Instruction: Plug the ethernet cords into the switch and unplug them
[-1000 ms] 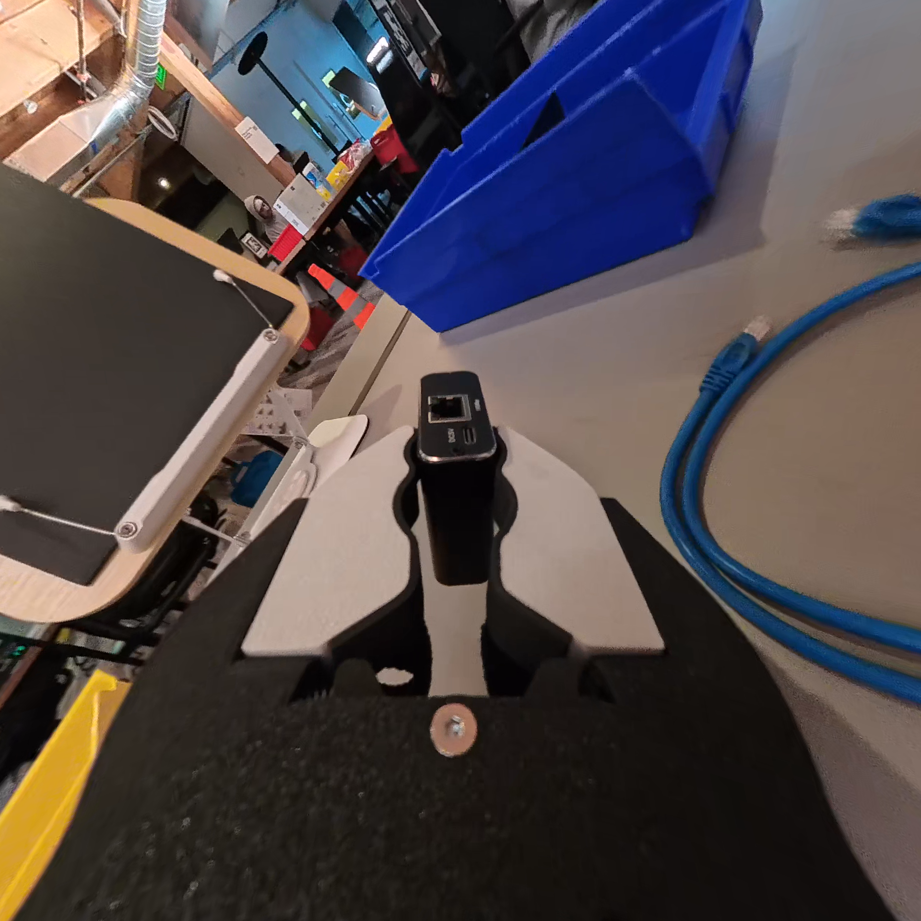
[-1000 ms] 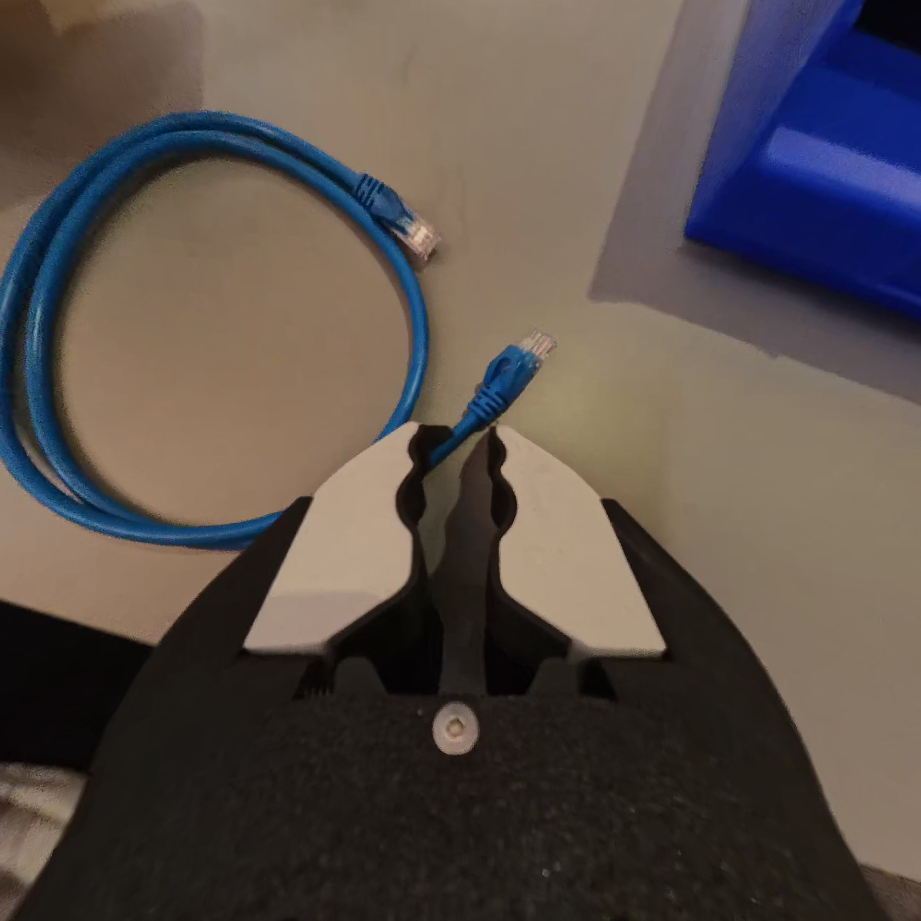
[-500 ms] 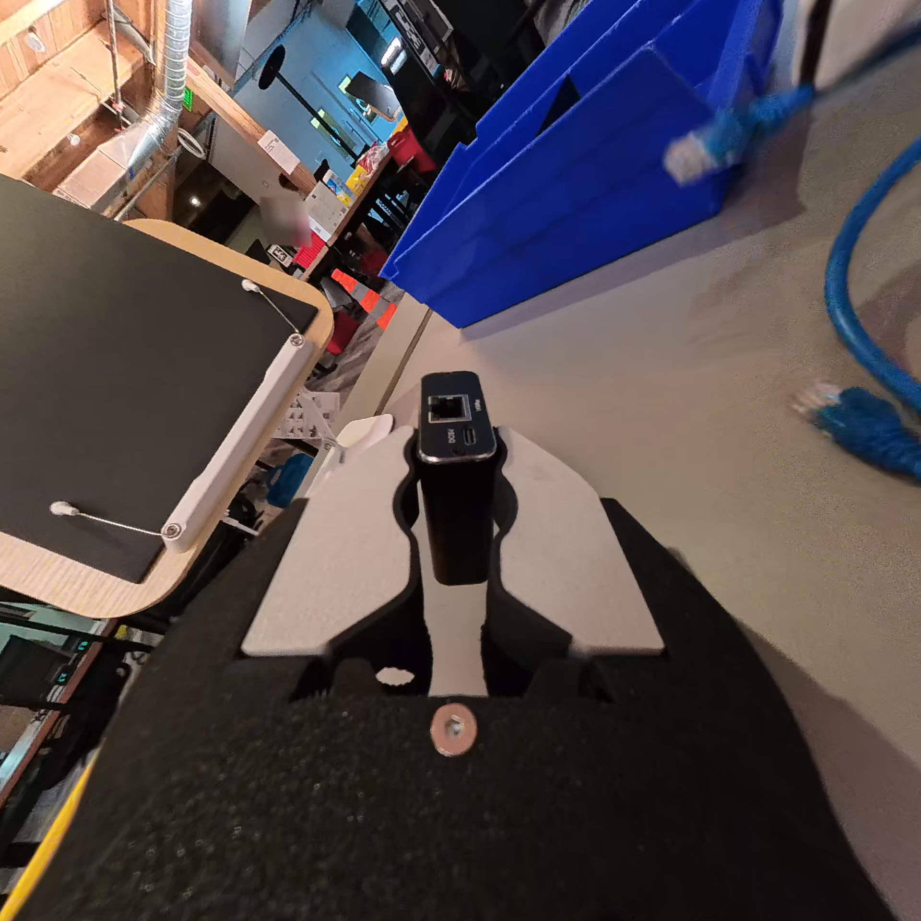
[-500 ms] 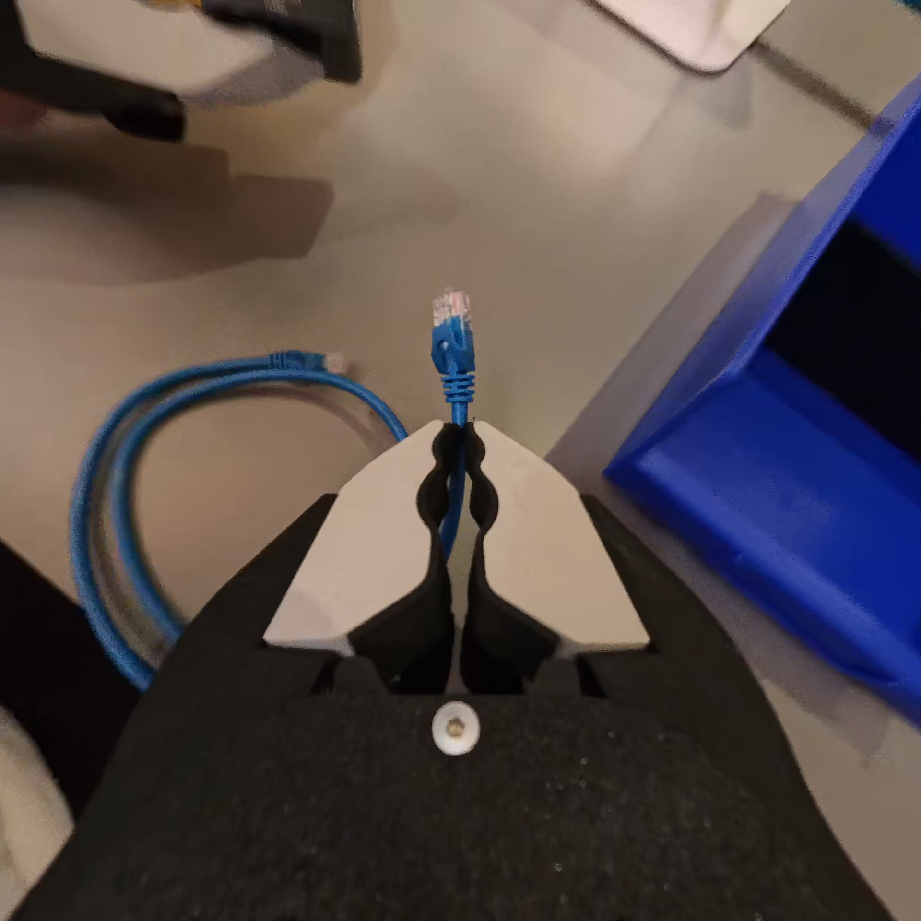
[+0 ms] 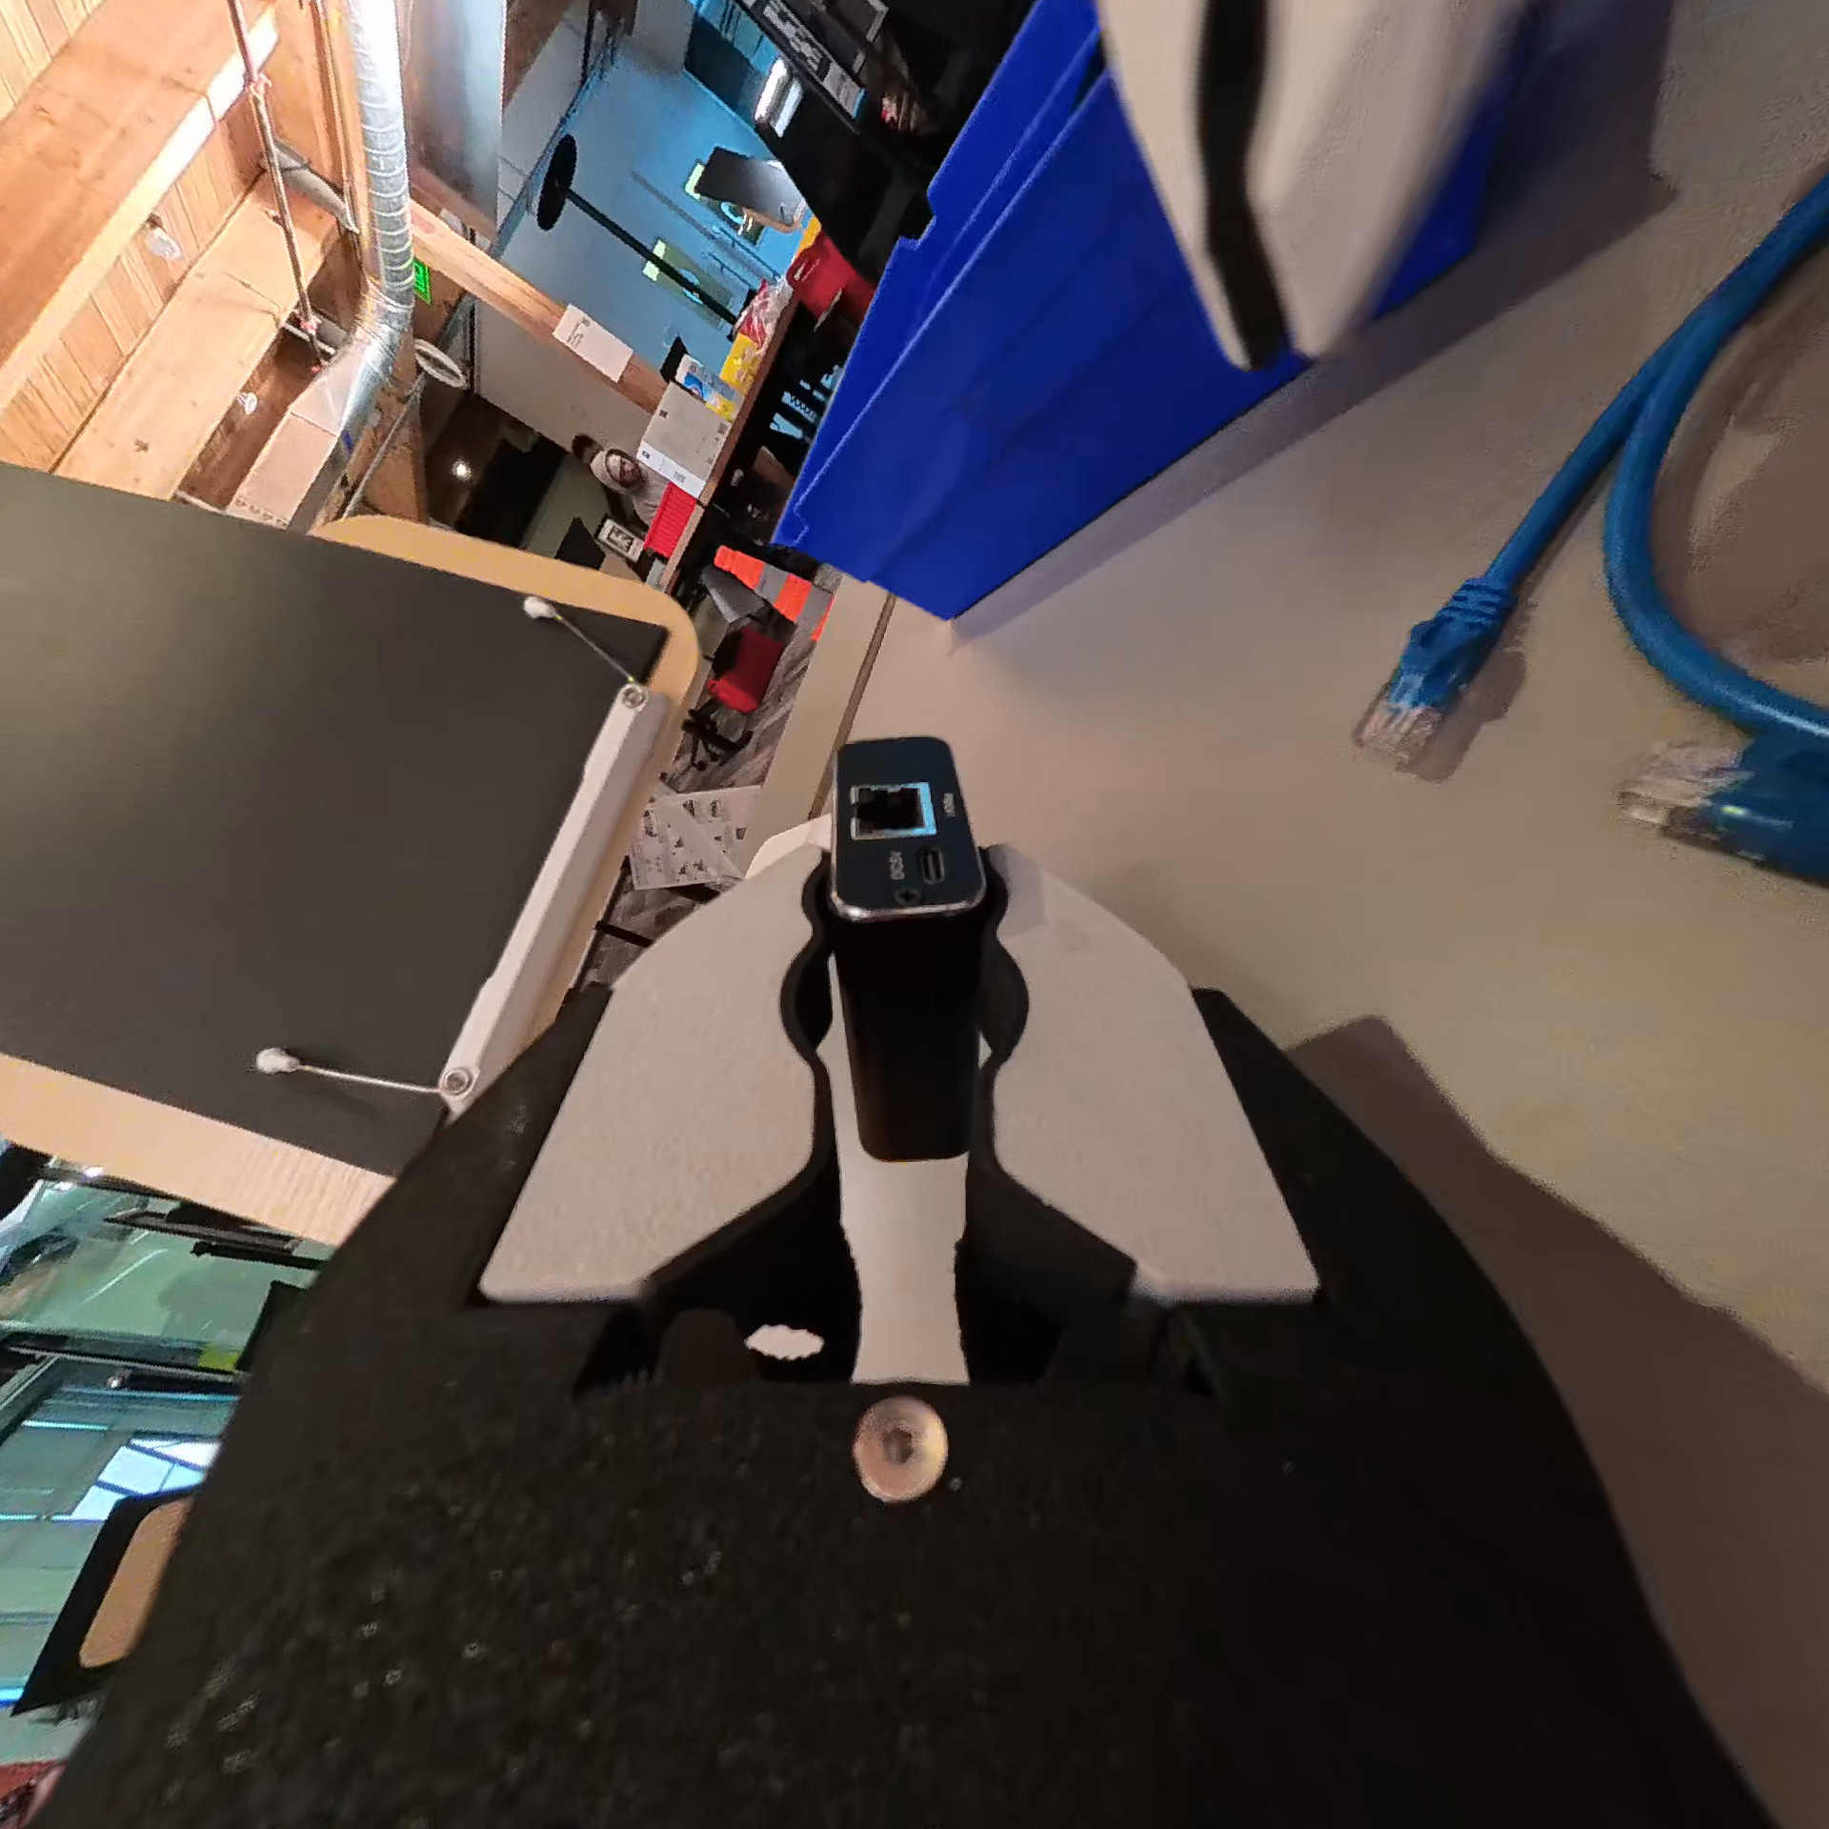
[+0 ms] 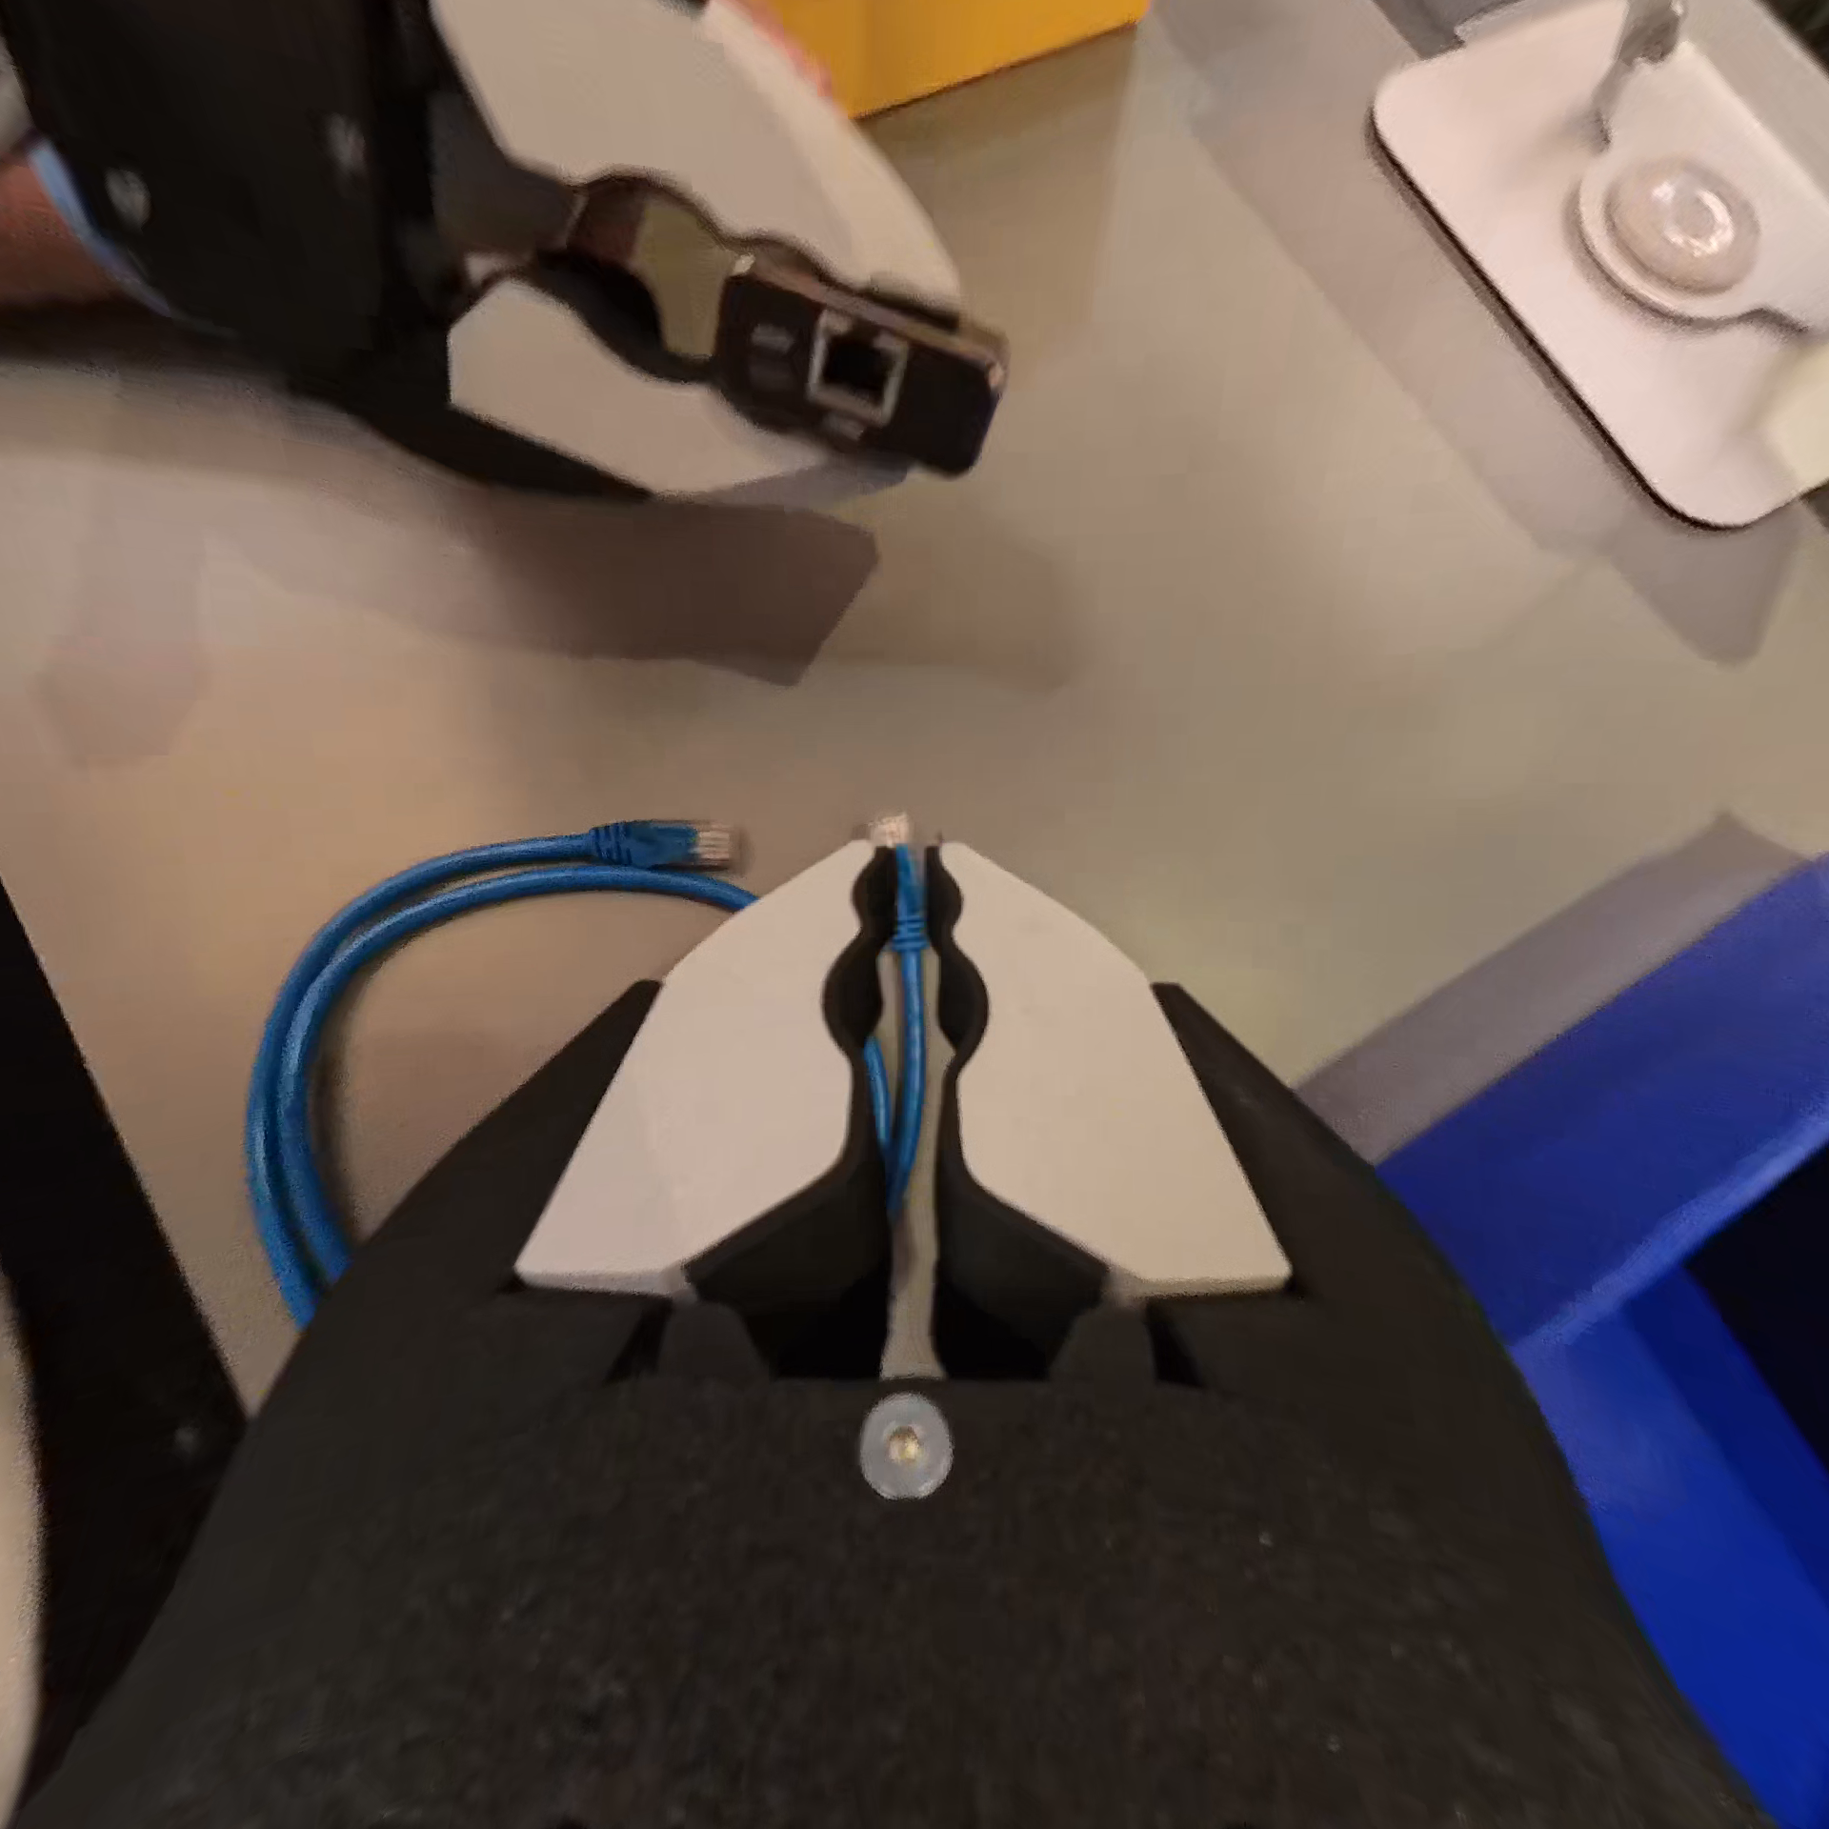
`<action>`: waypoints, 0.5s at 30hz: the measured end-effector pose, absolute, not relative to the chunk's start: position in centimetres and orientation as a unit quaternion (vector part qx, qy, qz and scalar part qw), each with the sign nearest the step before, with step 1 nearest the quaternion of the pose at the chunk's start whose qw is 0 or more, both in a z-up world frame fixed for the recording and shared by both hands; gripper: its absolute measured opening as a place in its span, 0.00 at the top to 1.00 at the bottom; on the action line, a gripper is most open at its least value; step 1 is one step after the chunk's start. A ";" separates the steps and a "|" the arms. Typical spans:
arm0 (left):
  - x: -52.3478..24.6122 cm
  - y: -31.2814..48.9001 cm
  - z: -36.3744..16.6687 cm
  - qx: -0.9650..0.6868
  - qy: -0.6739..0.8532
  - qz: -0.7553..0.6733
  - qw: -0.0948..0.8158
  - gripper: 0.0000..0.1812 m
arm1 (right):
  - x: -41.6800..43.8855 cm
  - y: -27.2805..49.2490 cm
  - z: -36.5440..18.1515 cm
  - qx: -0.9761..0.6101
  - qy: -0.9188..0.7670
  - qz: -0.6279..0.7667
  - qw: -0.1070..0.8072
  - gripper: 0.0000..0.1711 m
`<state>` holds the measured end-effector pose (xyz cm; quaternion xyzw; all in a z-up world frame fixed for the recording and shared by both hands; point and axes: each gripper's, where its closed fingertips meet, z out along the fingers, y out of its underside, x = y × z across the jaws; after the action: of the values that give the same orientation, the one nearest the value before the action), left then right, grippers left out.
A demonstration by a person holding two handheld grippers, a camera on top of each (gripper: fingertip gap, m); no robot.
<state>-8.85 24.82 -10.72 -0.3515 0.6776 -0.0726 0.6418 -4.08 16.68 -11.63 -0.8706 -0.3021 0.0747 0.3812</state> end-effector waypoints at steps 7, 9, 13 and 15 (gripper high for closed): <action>-8.6 24.5 -11.2 -0.357 0.682 -0.081 0.634 0.86 | -4.0 17.2 -18.0 -0.874 -0.274 0.091 0.391 0.86; -8.5 24.2 -11.2 -0.350 0.685 -0.077 0.634 0.86 | -3.4 17.0 -19.3 -0.883 -0.291 0.067 0.363 0.86; -8.4 23.9 -11.5 -0.339 0.694 -0.070 0.631 0.86 | -3.9 17.2 -19.5 -0.876 -0.311 0.069 0.362 0.93; -8.3 23.8 -11.7 -0.335 0.698 -0.067 0.629 0.86 | -3.9 17.1 -19.6 -0.880 -0.307 0.079 0.353 0.93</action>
<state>-8.30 23.77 -11.74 -0.3352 0.6981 -0.0674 0.6291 -3.89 17.14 -19.56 -0.8800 -0.3073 0.0787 0.3534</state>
